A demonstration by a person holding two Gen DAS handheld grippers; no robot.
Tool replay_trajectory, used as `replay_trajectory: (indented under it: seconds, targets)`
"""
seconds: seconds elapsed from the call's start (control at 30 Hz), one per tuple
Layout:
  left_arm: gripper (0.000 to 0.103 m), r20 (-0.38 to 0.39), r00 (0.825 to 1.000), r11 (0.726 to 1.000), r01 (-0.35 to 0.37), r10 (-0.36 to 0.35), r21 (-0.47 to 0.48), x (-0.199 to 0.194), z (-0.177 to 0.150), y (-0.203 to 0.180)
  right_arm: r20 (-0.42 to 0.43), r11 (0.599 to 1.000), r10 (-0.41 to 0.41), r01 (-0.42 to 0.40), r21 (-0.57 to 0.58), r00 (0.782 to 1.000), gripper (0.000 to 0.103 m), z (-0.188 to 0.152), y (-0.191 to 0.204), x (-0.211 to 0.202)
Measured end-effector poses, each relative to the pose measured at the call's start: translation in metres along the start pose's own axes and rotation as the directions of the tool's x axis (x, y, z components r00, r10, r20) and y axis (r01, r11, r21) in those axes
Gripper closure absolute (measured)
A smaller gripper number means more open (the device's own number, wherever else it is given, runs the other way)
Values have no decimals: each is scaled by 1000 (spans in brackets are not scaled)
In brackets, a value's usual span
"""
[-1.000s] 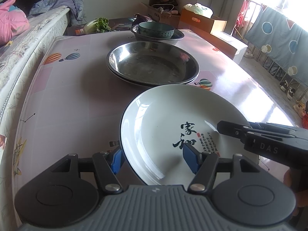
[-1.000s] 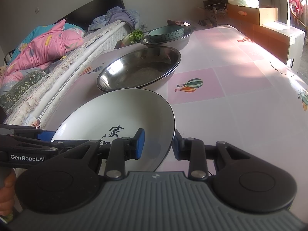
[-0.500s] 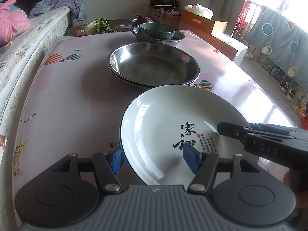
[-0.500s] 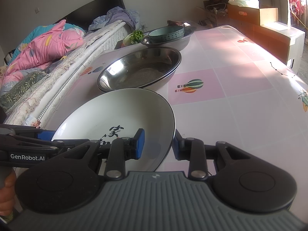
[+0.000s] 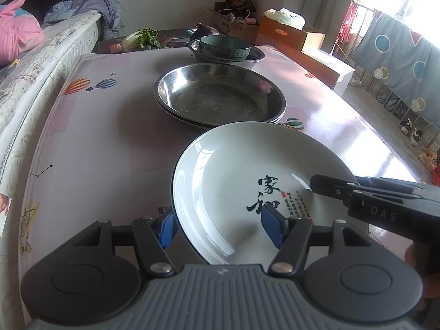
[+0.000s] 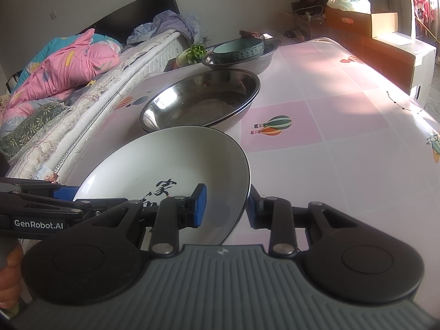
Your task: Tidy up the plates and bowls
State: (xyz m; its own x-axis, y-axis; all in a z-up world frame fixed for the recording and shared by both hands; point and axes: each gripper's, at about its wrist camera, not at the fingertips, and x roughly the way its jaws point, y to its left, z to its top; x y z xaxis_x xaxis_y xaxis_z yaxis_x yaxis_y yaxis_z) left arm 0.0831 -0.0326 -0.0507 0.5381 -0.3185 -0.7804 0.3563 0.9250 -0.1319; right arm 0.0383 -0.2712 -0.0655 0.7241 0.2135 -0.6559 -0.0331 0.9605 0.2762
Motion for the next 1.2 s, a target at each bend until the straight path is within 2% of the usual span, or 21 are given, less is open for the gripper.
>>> replay_trajectory:
  seconds: [0.77,1.2]
  targets:
    - [39,35,999,1000,-7,7,-21,-6,8,4,18,1000,11,-11,-12,1000,73,11,6,-1]
    - [39,61,998,999,-4,7,-44,0,24,10,37,1000,20,-19,-18,999,73,32,6,10]
